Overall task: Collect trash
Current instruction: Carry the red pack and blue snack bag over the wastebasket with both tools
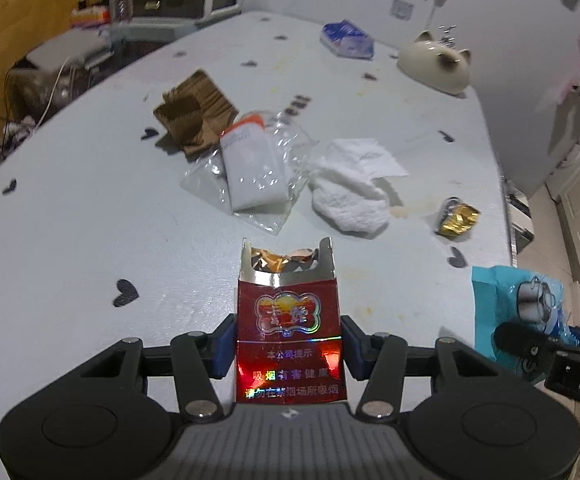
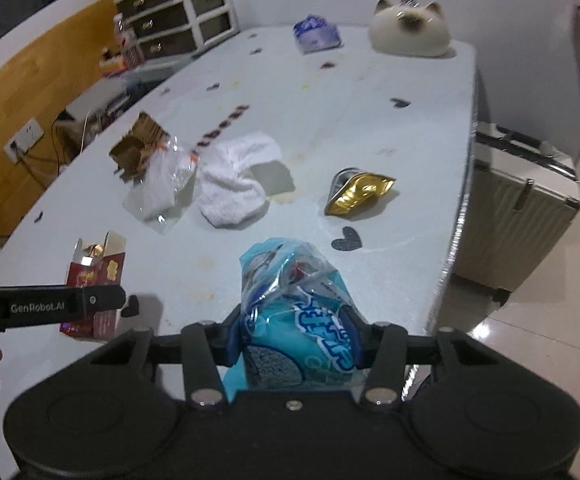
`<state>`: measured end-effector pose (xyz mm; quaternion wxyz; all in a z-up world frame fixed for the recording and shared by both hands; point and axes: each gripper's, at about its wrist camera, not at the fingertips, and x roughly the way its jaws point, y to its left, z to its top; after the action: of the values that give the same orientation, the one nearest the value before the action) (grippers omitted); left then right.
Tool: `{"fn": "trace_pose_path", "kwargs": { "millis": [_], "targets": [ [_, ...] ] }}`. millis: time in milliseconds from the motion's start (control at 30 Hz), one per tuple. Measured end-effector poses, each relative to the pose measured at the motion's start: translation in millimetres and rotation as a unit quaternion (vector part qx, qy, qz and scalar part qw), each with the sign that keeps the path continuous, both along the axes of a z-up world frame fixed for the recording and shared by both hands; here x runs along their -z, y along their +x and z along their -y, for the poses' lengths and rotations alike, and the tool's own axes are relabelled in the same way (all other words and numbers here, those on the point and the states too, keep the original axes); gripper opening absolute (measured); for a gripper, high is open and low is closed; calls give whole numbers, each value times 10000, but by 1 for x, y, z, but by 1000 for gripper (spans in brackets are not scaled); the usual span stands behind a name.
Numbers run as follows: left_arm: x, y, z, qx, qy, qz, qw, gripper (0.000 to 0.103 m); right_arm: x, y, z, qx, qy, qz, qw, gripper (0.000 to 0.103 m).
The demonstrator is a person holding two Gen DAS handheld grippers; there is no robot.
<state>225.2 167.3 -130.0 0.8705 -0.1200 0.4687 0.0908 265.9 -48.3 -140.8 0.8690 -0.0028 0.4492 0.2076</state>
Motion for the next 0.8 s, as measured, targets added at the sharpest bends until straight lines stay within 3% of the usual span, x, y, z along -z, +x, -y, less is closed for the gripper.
{"fn": "trace_pose_path", "kwargs": {
  "millis": [367, 600, 800],
  "targets": [
    [-44, -51, 21, 584, 120, 415, 9974, 53, -40, -74, 30, 638, 126, 430, 9970, 49],
    [-50, -67, 48, 990, 90, 488, 9938, 53, -50, -113, 61, 1130, 160, 595, 9917, 49],
    [-47, -63, 94, 1179, 65, 453, 9920, 53, -46, -122, 102, 1269, 179, 597, 9900, 50]
  ]
}}
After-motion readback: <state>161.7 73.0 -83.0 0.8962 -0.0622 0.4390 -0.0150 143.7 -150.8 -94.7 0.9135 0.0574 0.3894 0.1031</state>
